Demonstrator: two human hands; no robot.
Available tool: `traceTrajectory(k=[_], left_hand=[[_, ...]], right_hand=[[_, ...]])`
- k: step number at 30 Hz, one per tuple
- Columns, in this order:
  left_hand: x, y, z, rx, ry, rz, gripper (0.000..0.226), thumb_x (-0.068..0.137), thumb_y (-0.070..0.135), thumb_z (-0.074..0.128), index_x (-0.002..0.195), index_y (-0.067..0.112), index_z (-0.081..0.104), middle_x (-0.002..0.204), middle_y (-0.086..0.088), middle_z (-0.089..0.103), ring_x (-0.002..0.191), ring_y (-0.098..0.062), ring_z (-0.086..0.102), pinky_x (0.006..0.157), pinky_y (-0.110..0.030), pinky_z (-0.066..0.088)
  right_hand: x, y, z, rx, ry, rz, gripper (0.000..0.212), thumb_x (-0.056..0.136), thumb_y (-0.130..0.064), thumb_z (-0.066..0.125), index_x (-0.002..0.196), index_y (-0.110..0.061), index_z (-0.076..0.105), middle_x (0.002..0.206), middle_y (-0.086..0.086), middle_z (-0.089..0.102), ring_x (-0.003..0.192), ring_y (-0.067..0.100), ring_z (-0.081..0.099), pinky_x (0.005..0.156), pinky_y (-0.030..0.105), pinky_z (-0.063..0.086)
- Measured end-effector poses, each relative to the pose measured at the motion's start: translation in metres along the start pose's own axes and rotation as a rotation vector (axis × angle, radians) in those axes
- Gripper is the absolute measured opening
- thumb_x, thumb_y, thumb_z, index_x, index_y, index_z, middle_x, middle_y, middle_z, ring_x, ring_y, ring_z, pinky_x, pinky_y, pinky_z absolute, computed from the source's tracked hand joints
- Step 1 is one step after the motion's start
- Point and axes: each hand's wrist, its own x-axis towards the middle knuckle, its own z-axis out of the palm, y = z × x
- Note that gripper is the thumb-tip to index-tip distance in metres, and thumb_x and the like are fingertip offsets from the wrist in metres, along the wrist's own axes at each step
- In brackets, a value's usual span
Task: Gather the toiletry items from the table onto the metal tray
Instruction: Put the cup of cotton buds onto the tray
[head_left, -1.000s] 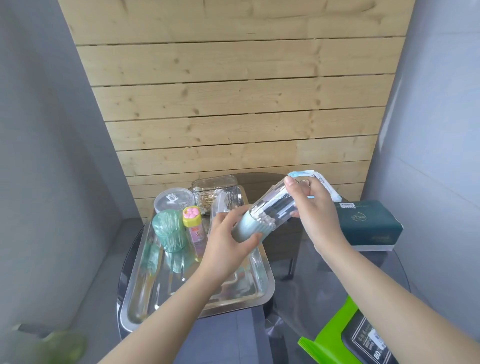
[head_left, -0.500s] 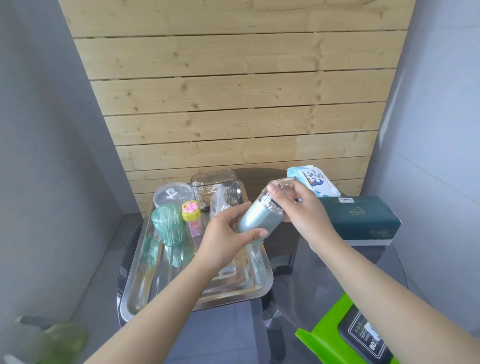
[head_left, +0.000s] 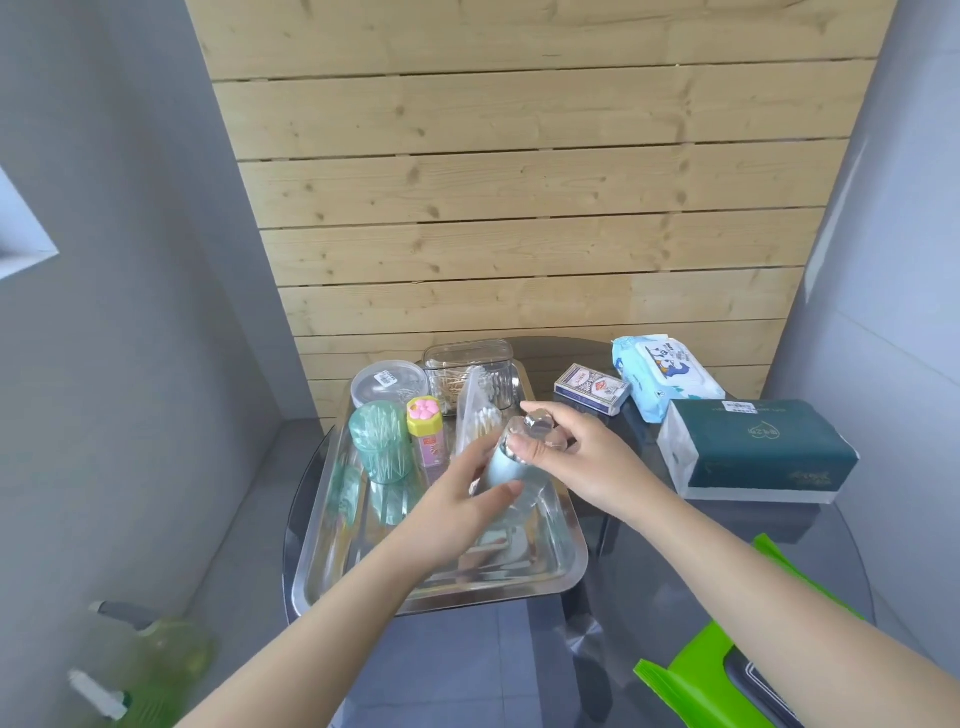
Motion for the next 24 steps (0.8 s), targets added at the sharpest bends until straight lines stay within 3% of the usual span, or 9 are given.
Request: traceTrajectory(k=[3, 4, 6, 7, 11, 15, 19, 21, 24], left_hand=[[-0.006, -0.007, -0.001, 0.078, -0.034, -0.002, 0.057, 0.095, 0.02, 0.053, 0.143, 0.037, 0.028, 0.139, 0.029, 0.037, 0.129, 0.012, 0.036, 0.103, -0.011, 0.029], [-0.006, -0.008, -0.001, 0.158, -0.037, -0.012, 0.062, 0.095, 0.02, 0.053, 0.148, 0.033, 0.023, 0.146, 0.024, 0.031, 0.129, 0.007, 0.037, 0.106, -0.014, 0.026], [-0.005, -0.008, -0.003, 0.306, -0.017, -0.023, 0.068, 0.091, 0.016, 0.051, 0.151, 0.028, 0.02, 0.152, 0.012, 0.032, 0.109, 0.001, 0.051, 0.099, -0.017, 0.031], [-0.004, -0.007, -0.004, 0.36, 0.03, -0.02, 0.066, 0.089, 0.013, 0.05, 0.149, 0.025, 0.026, 0.149, 0.007, 0.038, 0.104, -0.003, 0.054, 0.096, -0.019, 0.036], [0.009, -0.001, -0.012, 0.685, 0.289, 0.111, 0.049, 0.087, 0.002, 0.045, 0.132, 0.019, 0.056, 0.129, -0.003, 0.052, 0.122, -0.021, 0.046, 0.092, -0.031, 0.045], [0.022, -0.005, -0.024, 1.095, 0.105, 0.07, 0.063, 0.083, 0.008, 0.049, 0.141, 0.029, 0.042, 0.148, 0.002, 0.029, 0.133, -0.026, 0.027, 0.102, -0.035, 0.036], [0.031, -0.016, -0.021, 0.972, -0.031, -0.002, 0.056, 0.088, 0.014, 0.055, 0.142, 0.019, 0.041, 0.152, 0.002, 0.024, 0.12, -0.028, 0.05, 0.086, -0.028, 0.046], [0.036, -0.018, -0.016, 0.884, 0.022, -0.022, 0.052, 0.089, 0.008, 0.054, 0.14, 0.015, 0.043, 0.147, -0.003, 0.033, 0.11, -0.027, 0.057, 0.077, -0.023, 0.042], [0.042, -0.018, -0.012, 0.847, 0.124, -0.034, 0.04, 0.091, 0.005, 0.052, 0.131, 0.009, 0.053, 0.138, -0.009, 0.041, 0.107, -0.028, 0.059, 0.078, -0.024, 0.045]], right_hand=[[0.002, 0.002, 0.007, -0.033, -0.01, -0.002, 0.06, 0.075, -0.054, 0.068, 0.131, -0.041, 0.049, 0.111, 0.001, 0.055, 0.1, 0.01, 0.058, 0.085, 0.024, 0.045], [0.001, 0.002, 0.009, -0.044, -0.016, 0.009, 0.063, 0.075, -0.052, 0.069, 0.132, -0.039, 0.047, 0.117, -0.002, 0.054, 0.103, 0.009, 0.055, 0.086, 0.025, 0.043], [0.001, 0.0, 0.011, -0.069, -0.009, 0.012, 0.067, 0.074, -0.047, 0.071, 0.134, -0.033, 0.044, 0.119, -0.008, 0.05, 0.103, 0.006, 0.051, 0.084, 0.024, 0.039], [0.001, -0.001, 0.011, -0.084, -0.004, 0.005, 0.066, 0.075, -0.046, 0.072, 0.133, -0.032, 0.043, 0.118, -0.01, 0.049, 0.103, 0.006, 0.05, 0.084, 0.024, 0.038], [0.003, -0.004, 0.011, -0.104, -0.04, -0.038, 0.055, 0.076, -0.037, 0.073, 0.125, -0.033, 0.049, 0.126, -0.01, 0.052, 0.107, 0.009, 0.054, 0.084, 0.024, 0.04], [0.001, -0.001, 0.012, -0.125, -0.135, -0.095, 0.054, 0.076, -0.027, 0.072, 0.124, -0.04, 0.051, 0.128, -0.009, 0.053, 0.113, 0.011, 0.055, 0.093, 0.026, 0.044], [0.005, 0.001, 0.008, -0.121, -0.102, -0.097, 0.061, 0.078, -0.02, 0.067, 0.132, -0.043, 0.048, 0.12, -0.014, 0.061, 0.107, 0.022, 0.064, 0.093, 0.03, 0.05], [0.01, 0.001, 0.005, -0.128, -0.081, -0.094, 0.064, 0.08, -0.019, 0.063, 0.135, -0.044, 0.044, 0.124, -0.014, 0.058, 0.104, 0.026, 0.066, 0.093, 0.033, 0.051], [0.019, -0.001, 0.005, -0.148, -0.053, -0.115, 0.062, 0.084, -0.018, 0.062, 0.138, -0.04, 0.042, 0.132, -0.008, 0.054, 0.109, 0.012, 0.063, 0.096, 0.027, 0.047]])
